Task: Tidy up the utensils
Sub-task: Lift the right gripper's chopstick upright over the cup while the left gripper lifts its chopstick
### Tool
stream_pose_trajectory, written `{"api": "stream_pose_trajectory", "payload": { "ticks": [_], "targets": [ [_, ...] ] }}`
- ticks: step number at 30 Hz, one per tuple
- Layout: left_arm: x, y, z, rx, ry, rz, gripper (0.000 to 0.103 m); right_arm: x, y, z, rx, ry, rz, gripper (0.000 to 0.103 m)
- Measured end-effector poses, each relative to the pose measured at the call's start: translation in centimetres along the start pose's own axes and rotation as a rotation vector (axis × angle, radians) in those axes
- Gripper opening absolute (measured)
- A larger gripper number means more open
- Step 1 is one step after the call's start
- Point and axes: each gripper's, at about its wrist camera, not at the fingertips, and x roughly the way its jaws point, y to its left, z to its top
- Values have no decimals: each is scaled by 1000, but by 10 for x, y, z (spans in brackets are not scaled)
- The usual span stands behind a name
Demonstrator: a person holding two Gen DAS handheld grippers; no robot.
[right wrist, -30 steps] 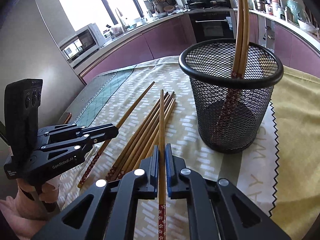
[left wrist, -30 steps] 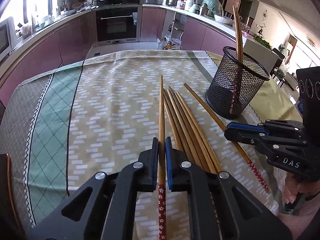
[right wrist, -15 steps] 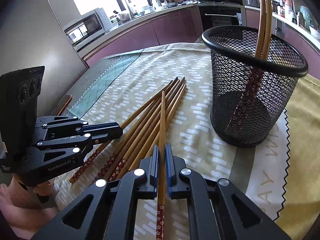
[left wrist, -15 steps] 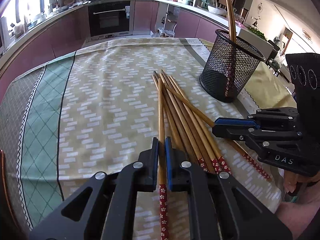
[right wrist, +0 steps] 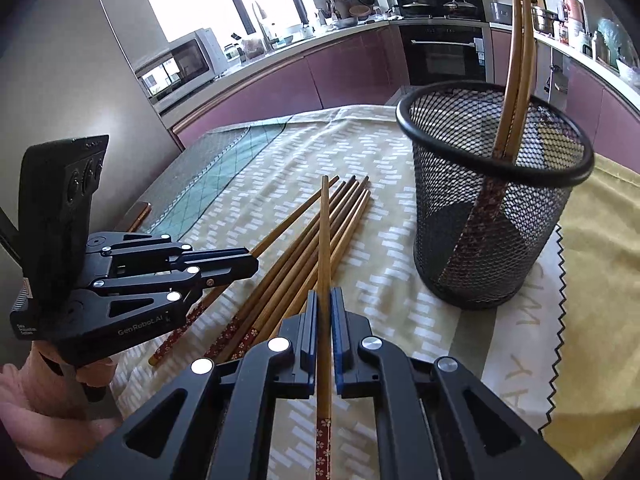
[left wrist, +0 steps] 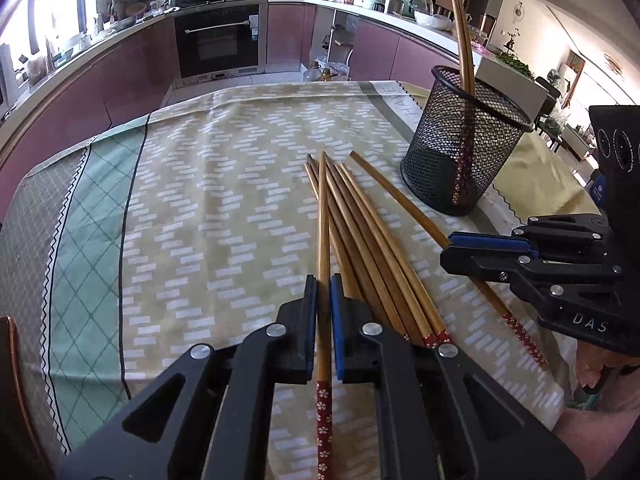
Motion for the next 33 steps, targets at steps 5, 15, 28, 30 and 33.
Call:
{"api": "stream_pose_trajectory", "payload": {
  "ticks": [5,15,28,30,33],
  "targets": [
    [-29,-2,9,-5,-67,-51,7,-35,-3,6,-3,-93,12,6],
    [-101,-19,32,35,-236,-161,7,-91,-14,20,9,-264,16,6],
    [-141,-52,100,53,-411,-219,7,-142,-27,58,-15,-443,-20,6],
    [-141,-59,111,58,-429,-220,7,-148,-30,64,-18,-468,-29,6],
    [-137,-69,127,64,-437,-220,7,-152,-34,73,-21,-499,-56,6]
  ]
}}
